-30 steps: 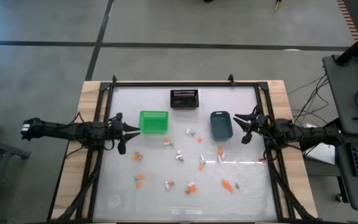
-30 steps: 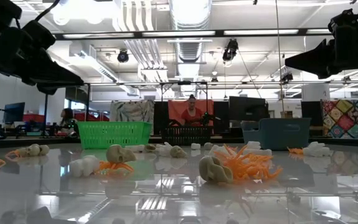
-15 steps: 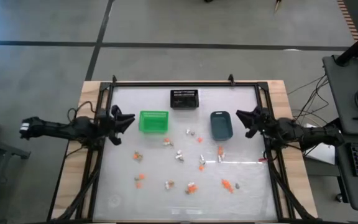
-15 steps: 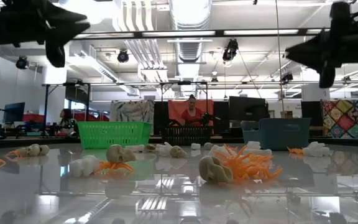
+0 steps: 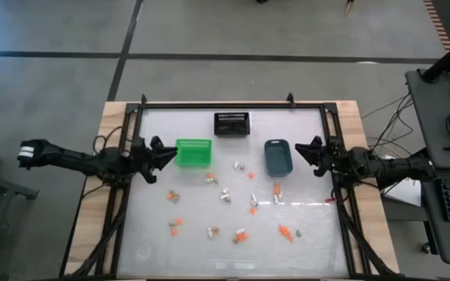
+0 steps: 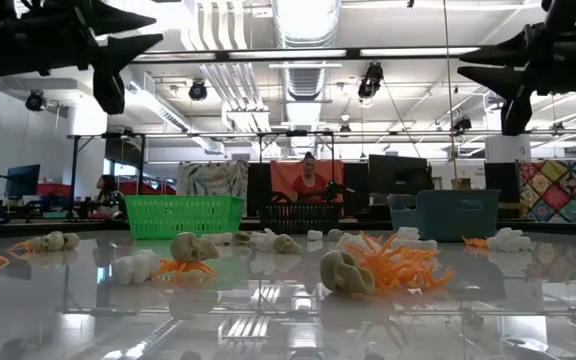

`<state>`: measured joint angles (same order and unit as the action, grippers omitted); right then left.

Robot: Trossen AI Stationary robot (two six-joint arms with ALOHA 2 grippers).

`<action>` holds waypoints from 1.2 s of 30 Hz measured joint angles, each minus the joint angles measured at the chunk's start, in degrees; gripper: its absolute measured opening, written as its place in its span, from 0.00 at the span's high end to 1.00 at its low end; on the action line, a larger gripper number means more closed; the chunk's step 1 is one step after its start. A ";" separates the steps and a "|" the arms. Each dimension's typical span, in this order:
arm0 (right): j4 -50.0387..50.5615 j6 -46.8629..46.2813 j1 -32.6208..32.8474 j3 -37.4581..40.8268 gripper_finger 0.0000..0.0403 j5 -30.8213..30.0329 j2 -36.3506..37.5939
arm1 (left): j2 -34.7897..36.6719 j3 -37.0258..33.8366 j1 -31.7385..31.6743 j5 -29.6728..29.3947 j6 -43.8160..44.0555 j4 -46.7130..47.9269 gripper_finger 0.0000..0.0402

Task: Sort Halloween decoration
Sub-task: Put the white skeleton toy into the blue bin

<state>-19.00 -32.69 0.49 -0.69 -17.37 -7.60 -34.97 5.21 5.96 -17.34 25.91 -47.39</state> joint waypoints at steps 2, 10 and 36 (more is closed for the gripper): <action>-0.87 -0.54 0.00 0.00 0.83 0.01 -0.47 | -1.45 0.00 0.00 0.00 -0.17 -0.82 0.81; -2.10 -5.01 0.00 -1.01 0.83 -0.19 -2.11 | -5.62 0.00 0.00 1.88 -6.05 -6.84 0.81; 53.42 -31.97 0.03 -41.91 0.83 8.93 -42.26 | -9.56 0.00 -0.07 -0.11 -17.94 -14.60 0.81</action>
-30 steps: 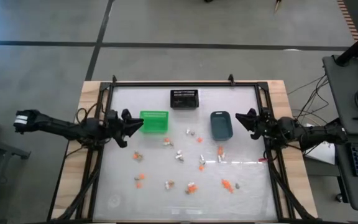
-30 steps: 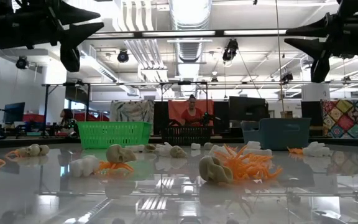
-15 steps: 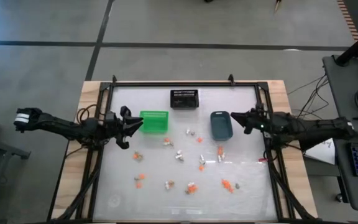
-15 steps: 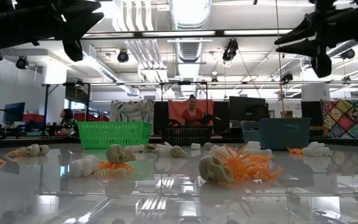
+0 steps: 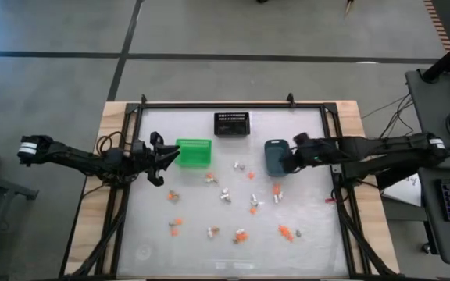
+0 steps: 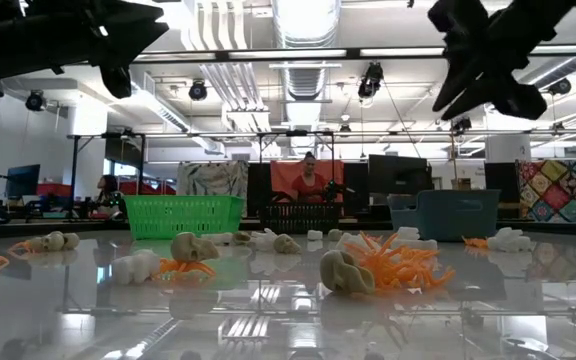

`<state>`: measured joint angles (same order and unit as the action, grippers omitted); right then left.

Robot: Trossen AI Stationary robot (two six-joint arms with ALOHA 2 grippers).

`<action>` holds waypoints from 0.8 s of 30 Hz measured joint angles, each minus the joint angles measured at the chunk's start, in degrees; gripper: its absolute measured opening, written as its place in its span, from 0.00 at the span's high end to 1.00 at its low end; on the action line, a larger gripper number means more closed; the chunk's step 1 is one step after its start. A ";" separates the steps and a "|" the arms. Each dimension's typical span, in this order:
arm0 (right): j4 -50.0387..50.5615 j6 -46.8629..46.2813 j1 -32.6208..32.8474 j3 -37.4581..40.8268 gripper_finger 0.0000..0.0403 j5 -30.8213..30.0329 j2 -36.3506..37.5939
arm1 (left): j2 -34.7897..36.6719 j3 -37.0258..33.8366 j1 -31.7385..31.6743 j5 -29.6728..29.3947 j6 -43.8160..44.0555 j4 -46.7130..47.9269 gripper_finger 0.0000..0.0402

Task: Sort Halloween decoration
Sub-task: Put the white skeleton toy into the blue bin

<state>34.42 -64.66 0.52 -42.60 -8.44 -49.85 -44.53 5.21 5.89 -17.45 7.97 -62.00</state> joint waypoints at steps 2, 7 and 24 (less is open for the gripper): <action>-0.20 -0.29 -0.01 -1.74 0.83 3.21 -2.98 | 0.02 0.00 0.00 0.00 0.00 0.01 0.81; 2.25 -1.19 0.99 -5.39 0.83 9.38 -10.73 | 0.00 0.00 0.00 0.00 0.07 -0.02 0.81; 27.57 10.03 10.45 -25.16 0.83 12.06 -31.96 | -0.02 0.02 0.00 0.00 0.23 0.00 0.81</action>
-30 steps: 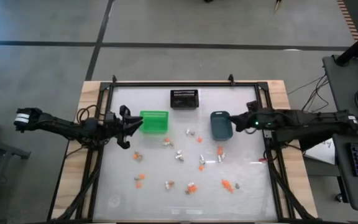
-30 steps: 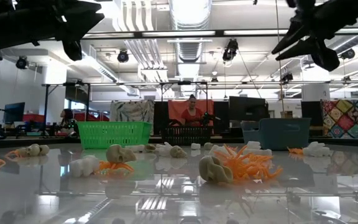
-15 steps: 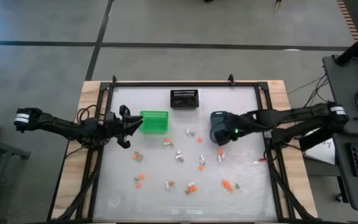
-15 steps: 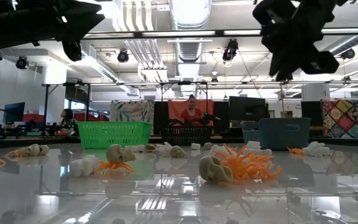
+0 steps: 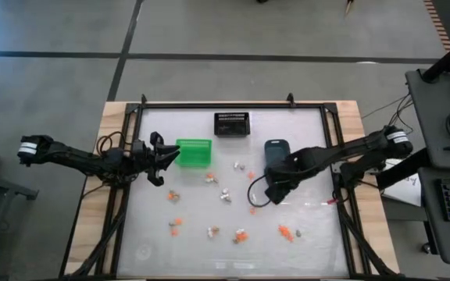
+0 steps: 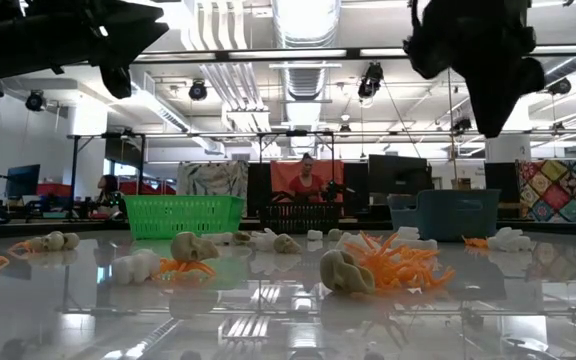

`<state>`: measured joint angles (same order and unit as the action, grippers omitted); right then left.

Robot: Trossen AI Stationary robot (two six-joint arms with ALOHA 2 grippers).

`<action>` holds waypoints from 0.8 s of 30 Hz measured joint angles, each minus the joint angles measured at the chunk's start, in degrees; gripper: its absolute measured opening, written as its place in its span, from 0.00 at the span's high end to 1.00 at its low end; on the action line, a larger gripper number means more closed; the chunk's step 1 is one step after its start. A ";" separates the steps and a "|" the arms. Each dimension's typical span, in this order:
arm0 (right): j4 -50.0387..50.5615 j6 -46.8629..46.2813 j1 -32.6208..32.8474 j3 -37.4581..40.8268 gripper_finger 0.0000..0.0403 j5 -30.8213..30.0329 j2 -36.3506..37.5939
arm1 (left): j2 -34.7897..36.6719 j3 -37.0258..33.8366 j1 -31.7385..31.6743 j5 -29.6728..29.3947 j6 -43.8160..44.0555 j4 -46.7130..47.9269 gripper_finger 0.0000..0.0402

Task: Sort Halloween decoration
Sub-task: Put the white skeleton toy into the blue bin

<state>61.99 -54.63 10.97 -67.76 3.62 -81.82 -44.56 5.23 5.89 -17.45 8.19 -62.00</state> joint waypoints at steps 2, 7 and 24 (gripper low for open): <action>0.01 5.64 0.93 -1.36 0.83 0.04 -1.95 | 0.01 0.00 0.00 -0.01 0.01 -0.02 0.81; 0.36 19.01 2.39 -3.01 0.83 -0.03 -5.78 | -0.04 0.00 0.00 0.00 0.82 0.01 0.81; 0.54 35.43 2.42 -3.09 0.83 -0.14 -14.42 | -0.26 0.00 0.00 0.00 1.33 0.24 0.81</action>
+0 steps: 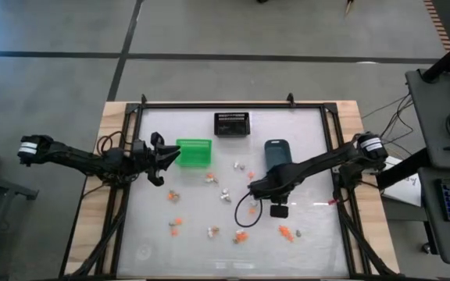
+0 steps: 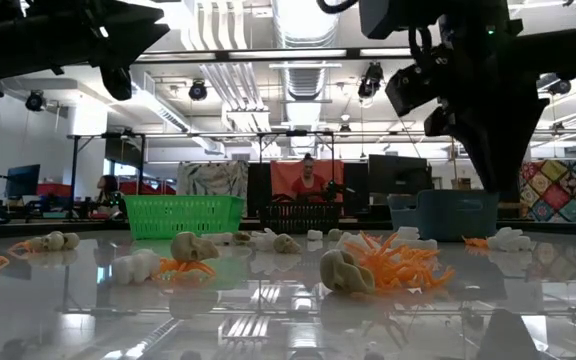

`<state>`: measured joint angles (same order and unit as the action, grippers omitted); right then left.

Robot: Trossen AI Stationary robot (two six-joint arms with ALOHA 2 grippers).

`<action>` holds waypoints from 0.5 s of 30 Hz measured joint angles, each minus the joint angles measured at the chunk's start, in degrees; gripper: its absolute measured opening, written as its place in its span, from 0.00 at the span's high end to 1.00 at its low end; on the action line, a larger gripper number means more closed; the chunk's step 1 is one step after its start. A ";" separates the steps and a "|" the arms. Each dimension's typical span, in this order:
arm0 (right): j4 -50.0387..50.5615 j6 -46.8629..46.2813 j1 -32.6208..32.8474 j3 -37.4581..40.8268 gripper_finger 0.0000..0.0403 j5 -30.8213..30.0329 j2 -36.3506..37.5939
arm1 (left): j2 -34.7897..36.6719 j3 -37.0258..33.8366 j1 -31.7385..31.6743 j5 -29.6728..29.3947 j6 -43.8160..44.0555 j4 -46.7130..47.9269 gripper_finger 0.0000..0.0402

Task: Sort Halloween decoration
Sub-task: Put the white skeleton toy into the blue bin

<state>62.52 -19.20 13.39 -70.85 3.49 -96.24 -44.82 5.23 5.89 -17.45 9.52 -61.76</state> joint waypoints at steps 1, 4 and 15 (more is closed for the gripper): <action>0.02 0.46 -0.01 0.00 0.83 -0.02 -0.17 | 0.00 0.00 0.00 0.00 0.00 0.02 0.81; -0.64 1.31 -0.01 0.00 0.83 -0.04 -0.27 | -0.07 0.00 0.00 0.00 0.00 0.02 0.81; -15.39 6.54 0.00 0.00 0.82 -3.24 -0.08 | -0.15 0.00 0.00 0.00 0.00 0.16 0.81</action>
<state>47.13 -12.66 13.39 -70.85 0.24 -96.32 -44.97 5.23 5.89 -17.45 9.52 -61.59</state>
